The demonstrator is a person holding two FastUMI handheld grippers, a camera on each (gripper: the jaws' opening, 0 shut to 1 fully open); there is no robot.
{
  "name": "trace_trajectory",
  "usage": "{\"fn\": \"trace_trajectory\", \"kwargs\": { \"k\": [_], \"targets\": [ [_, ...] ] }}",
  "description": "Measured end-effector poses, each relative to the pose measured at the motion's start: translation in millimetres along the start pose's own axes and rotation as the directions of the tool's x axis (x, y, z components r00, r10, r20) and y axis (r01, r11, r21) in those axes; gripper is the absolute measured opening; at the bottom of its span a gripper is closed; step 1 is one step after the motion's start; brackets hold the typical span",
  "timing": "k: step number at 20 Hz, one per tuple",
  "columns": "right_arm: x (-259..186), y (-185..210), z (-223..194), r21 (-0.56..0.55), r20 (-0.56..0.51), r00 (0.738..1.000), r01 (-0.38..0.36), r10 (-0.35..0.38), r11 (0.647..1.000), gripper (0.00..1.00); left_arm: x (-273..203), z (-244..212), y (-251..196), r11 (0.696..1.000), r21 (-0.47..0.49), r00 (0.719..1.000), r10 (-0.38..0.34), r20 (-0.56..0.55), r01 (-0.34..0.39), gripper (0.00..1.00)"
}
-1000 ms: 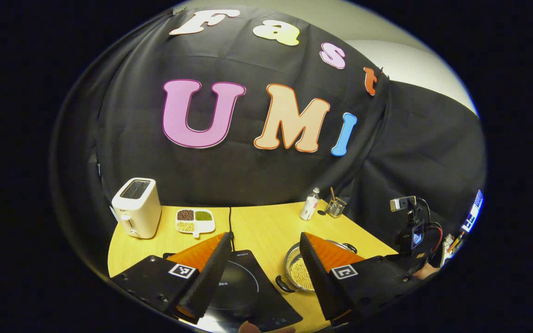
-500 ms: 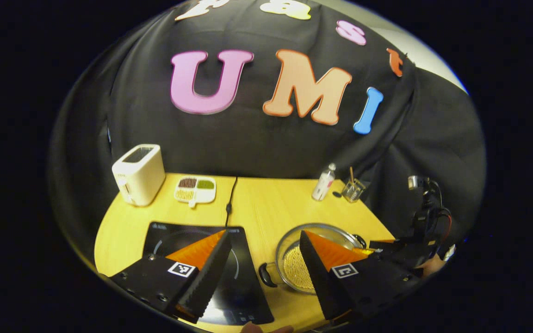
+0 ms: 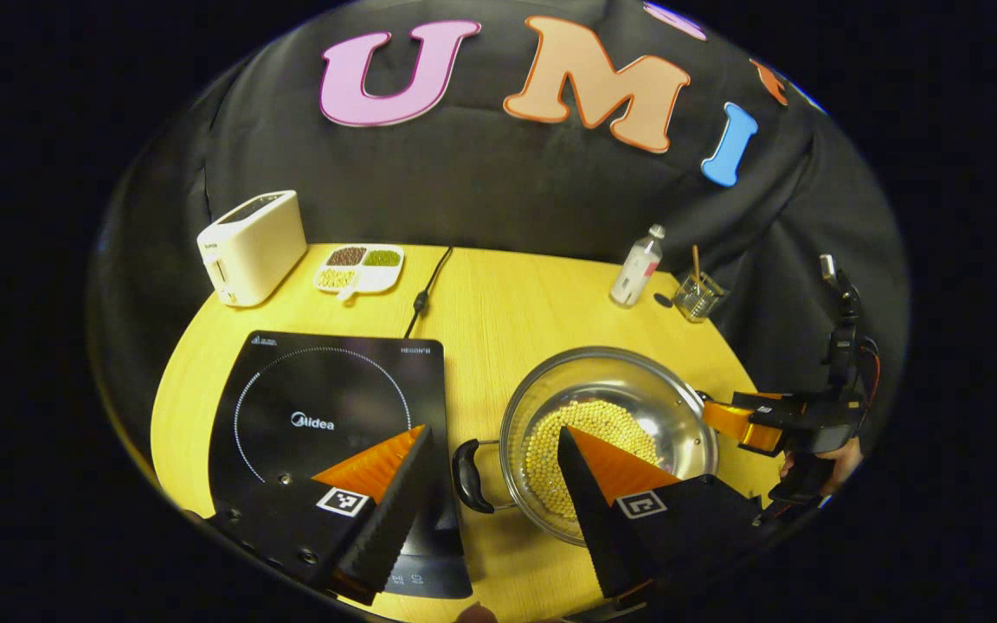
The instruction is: First push the handle of the pot to place it horizontally, then grasp the pot with both hands and set it on the induction cooktop.
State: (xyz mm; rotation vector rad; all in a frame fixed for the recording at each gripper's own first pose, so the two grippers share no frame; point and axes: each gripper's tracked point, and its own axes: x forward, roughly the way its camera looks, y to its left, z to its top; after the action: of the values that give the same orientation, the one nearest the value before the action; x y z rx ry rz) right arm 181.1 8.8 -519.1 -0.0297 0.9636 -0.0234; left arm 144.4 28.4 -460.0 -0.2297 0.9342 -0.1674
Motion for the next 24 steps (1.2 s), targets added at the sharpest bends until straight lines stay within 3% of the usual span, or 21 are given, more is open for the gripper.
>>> {"fn": "trace_trajectory", "kwargs": {
  "k": [2,3,6,9,13,14,17,21,23,24],
  "targets": [
    [7.7,-5.0,-2.7,0.001,-0.016,1.000,-0.012,0.012,1.000,0.84,14.9,-13.7,2.0,1.000,-0.024,0.999,0.017,-0.042,-0.018,0.93],
    [10.6,-5.5,-5.2,0.002,-0.024,1.000,-0.019,0.019,1.000,0.84,20.8,-21.6,3.4,0.999,-0.030,0.997,0.027,-0.070,-0.029,0.87],
    [23.4,-3.3,-10.5,-0.004,-0.059,0.997,-0.046,0.046,0.999,0.84,38.5,-37.6,7.2,0.998,-0.026,0.991,0.058,-0.119,-0.062,0.88],
    [34.3,0.1,-15.6,-0.012,-0.085,0.995,-0.061,0.060,0.998,0.77,49.2,-46.7,8.1,0.996,-0.040,0.987,0.078,-0.141,-0.084,0.87],
    [41.2,-6.8,-22.6,-0.013,-0.116,0.991,-0.063,0.061,0.998,0.77,57.8,-50.3,8.9,0.994,-0.063,0.984,0.083,-0.158,-0.094,0.87],
    [42.6,-6.7,-24.9,0.004,-0.127,0.990,-0.066,0.066,0.998,0.77,60.7,-50.5,9.4,0.993,-0.065,0.984,0.084,-0.157,-0.095,0.91],
    [44.9,-12.2,-29.2,0.025,-0.144,0.987,-0.067,0.070,0.997,0.78,66.0,-60.1,1.6,0.994,-0.067,0.977,0.069,-0.201,-0.084,0.82],
    [48.0,-15.5,-32.5,0.034,-0.154,0.986,-0.063,0.068,0.997,0.64,78.8,-68.2,1.9,0.991,-0.068,0.970,0.094,-0.225,-0.112,0.81],
    [50.8,-15.7,-32.8,0.057,-0.157,0.984,-0.071,0.080,0.996,0.63,82.4,-70.7,6.9,0.990,-0.057,0.965,0.110,-0.239,-0.127,0.77],
    [49.4,-16.5,-31.9,0.062,-0.150,0.985,-0.071,0.080,0.996,0.61,83.4,-68.4,5.5,0.992,-0.049,0.969,0.103,-0.227,-0.117,0.67]
  ]
}}
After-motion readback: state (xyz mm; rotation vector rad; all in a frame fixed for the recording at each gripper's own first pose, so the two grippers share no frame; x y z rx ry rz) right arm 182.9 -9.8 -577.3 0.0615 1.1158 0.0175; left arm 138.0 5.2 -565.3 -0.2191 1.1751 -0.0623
